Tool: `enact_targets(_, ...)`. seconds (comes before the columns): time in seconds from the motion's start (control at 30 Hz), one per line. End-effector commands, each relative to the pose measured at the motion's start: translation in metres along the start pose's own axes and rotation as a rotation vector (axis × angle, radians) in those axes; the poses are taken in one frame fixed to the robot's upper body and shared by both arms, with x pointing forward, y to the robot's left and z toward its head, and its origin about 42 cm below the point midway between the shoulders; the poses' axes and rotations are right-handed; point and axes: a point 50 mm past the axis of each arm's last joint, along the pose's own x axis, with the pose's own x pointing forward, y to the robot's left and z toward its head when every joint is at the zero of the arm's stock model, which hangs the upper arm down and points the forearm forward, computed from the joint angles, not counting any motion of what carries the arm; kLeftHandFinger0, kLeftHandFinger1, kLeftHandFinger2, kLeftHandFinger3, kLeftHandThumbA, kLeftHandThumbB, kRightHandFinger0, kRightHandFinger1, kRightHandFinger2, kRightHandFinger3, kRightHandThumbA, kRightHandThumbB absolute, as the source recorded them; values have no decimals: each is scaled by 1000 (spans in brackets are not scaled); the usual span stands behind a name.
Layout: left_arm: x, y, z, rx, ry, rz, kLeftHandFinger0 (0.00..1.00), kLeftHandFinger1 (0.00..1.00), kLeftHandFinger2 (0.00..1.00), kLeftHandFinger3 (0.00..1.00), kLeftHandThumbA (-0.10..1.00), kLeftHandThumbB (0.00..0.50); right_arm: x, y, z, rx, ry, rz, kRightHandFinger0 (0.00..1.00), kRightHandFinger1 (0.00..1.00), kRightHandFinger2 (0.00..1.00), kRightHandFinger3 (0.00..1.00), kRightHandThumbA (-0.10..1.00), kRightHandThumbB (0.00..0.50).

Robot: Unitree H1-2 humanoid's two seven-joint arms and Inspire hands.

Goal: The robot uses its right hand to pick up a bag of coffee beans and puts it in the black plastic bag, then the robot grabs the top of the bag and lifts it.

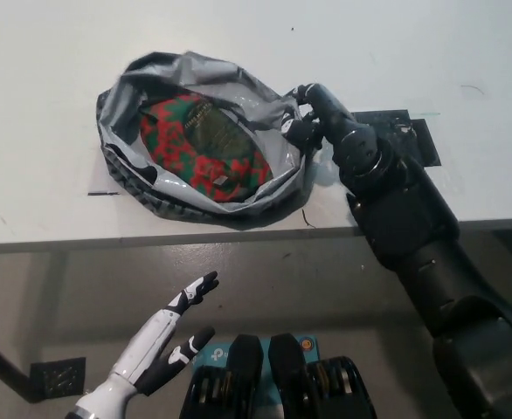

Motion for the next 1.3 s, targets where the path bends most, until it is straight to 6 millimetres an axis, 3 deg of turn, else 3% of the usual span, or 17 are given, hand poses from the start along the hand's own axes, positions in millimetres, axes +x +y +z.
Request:
enact_targets(0.0, 4, 8, 5, 7, -51, 2, 1000, 1000, 1000, 1000, 953, 217, 0, -35, 71, 617, -50, 83, 0, 320, 721, 908, -100, 153)
enact_targets(0.1, 4, 8, 4, 11, -47, 5, 993, 1000, 1000, 1000, 957, 221, 1, -39, 89, 858, -82, 136, 0, 229, 681, 694, -100, 165)
enact_targets(0.13, 4, 9, 5, 15, -45, 6, 976, 996, 1000, 1000, 962, 221, 1, -40, 97, 903, -103, 152, 0, 195, 660, 558, -100, 157)
enact_targets(0.27, 4, 10, 6, 10, -45, 7, 950, 981, 1000, 1000, 955, 214, -4, -41, 126, 1010, -180, 214, 0, 152, 643, 535, -100, 132)
enact_targets(0.3, 4, 9, 6, 5, -42, 9, 939, 973, 1000, 1000, 954, 227, -7, -40, 136, 1026, -212, 238, 0, 157, 651, 473, -100, 163)
enact_targets(0.43, 3, 9, 5, -12, -36, 10, 932, 971, 1000, 1000, 948, 220, -14, -39, 161, 1049, -266, 267, 0, 127, 626, 766, -100, 180)
enact_targets(0.5, 3, 8, 5, -9, -32, 10, 925, 971, 1000, 1000, 952, 229, -19, -37, 175, 1052, -297, 287, 0, 107, 611, 868, -100, 137)
enact_targets(0.53, 3, 8, 6, -9, -28, 10, 923, 971, 1000, 1000, 953, 231, -22, -36, 181, 1059, -315, 299, 0, 92, 601, 1000, -100, 101)
enact_targets(0.6, 3, 8, 5, 8, -27, 8, 905, 967, 1000, 1000, 980, 228, -29, -35, 197, 1069, -354, 314, 0, 76, 581, 1000, -100, 109)
enact_targets(0.63, 4, 9, 5, 14, -33, 6, 896, 964, 1000, 1000, 976, 218, -37, -33, 213, 1062, -389, 326, 0, 57, 566, 776, -100, 118)
enact_targets(0.73, 5, 9, 5, 8, -40, 7, 887, 954, 1000, 1000, 966, 219, -46, -33, 233, 1049, -427, 336, 0, 46, 551, 714, -100, 121)
enact_targets(0.77, 5, 9, 5, 7, -41, 8, 886, 952, 1000, 1000, 964, 219, -48, -33, 239, 1045, -436, 340, 0, 46, 547, 739, -100, 121)
enact_targets(0.83, 5, 9, 4, -1, -42, 11, 877, 941, 1000, 1000, 939, 216, -60, -36, 264, 1052, -475, 354, 0, 45, 554, 967, -100, 86)
enact_targets(0.93, 6, 8, 5, -16, -37, 14, 882, 940, 1000, 1000, 924, 223, -69, -40, 286, 1060, -495, 365, 0, 24, 530, 872, -100, 108)
enact_targets(1.03, 5, 8, 4, -11, -34, 12, 883, 941, 1000, 1000, 924, 225, -75, -44, 307, 1089, -492, 379, 0, 0, 488, 904, -100, 147)
enact_targets(1.07, 5, 8, 5, -11, -34, 12, 883, 941, 1000, 1000, 924, 224, -78, -46, 315, 1098, -496, 388, 0, 0, 483, 994, -100, 149)
enact_targets(1.27, 7, 7, 6, 1, -39, 13, 877, 943, 1000, 1000, 930, 219, -92, -58, 350, 1123, -507, 406, 0, 0, 432, 1000, -100, 134)
